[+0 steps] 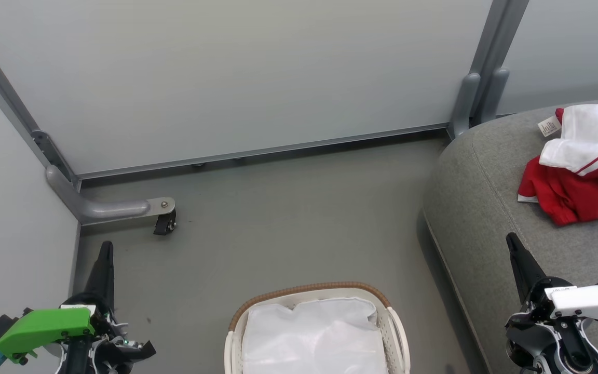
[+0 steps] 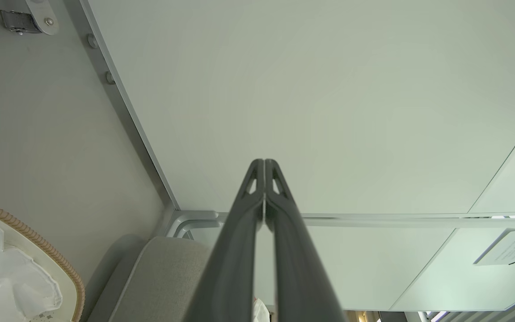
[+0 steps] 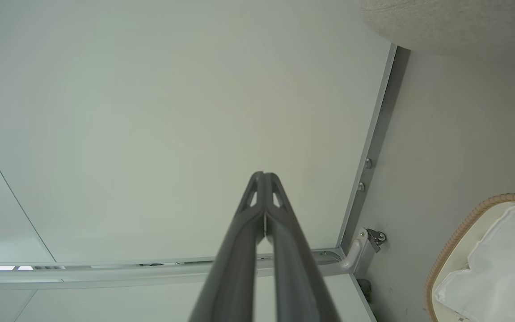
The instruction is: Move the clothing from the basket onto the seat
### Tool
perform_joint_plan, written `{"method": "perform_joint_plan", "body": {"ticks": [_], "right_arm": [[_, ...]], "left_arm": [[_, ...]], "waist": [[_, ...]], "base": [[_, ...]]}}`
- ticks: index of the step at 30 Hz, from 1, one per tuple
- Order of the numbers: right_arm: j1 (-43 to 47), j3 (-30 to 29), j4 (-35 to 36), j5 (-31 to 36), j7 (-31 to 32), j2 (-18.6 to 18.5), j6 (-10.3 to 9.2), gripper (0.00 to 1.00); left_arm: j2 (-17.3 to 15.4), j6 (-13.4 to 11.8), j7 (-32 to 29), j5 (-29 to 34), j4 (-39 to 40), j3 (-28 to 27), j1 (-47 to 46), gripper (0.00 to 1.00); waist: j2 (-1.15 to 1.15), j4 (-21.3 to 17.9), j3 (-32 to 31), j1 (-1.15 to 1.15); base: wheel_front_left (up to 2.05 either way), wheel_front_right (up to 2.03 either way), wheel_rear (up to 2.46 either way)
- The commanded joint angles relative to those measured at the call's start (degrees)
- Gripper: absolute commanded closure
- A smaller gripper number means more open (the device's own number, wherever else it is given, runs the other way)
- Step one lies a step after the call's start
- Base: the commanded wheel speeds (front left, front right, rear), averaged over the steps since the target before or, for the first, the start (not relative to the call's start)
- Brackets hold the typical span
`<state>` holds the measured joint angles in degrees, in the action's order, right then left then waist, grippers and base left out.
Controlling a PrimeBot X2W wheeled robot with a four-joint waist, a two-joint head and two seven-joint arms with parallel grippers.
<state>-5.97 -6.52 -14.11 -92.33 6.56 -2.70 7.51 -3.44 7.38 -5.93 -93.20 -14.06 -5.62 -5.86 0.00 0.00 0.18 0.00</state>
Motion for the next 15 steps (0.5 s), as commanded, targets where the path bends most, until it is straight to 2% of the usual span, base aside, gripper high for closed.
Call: {"method": "perform_joint_plan", "body": {"ticks": [1, 15], "right_arm": [[-0.5, -0.1, 0.2, -0.2, 0.2, -0.3, -0.04, 1.0], [-0.5, -0.1, 0.2, -0.2, 0.2, -0.3, -0.04, 1.0]], "left_arm": [[-0.1, 0.3, 0.0, 0.2, 0.1, -0.3, -0.6, 1.0], [0.0, 0.3, -0.2, 0.4, 0.0, -0.4, -0.6, 1.0]], "waist": [[0.0, 0.0, 0.0, 0.0], [0.0, 0.0, 0.0, 0.0]], "base": [[0.0, 0.0, 0.0], [0.0, 0.0, 0.0]]}}
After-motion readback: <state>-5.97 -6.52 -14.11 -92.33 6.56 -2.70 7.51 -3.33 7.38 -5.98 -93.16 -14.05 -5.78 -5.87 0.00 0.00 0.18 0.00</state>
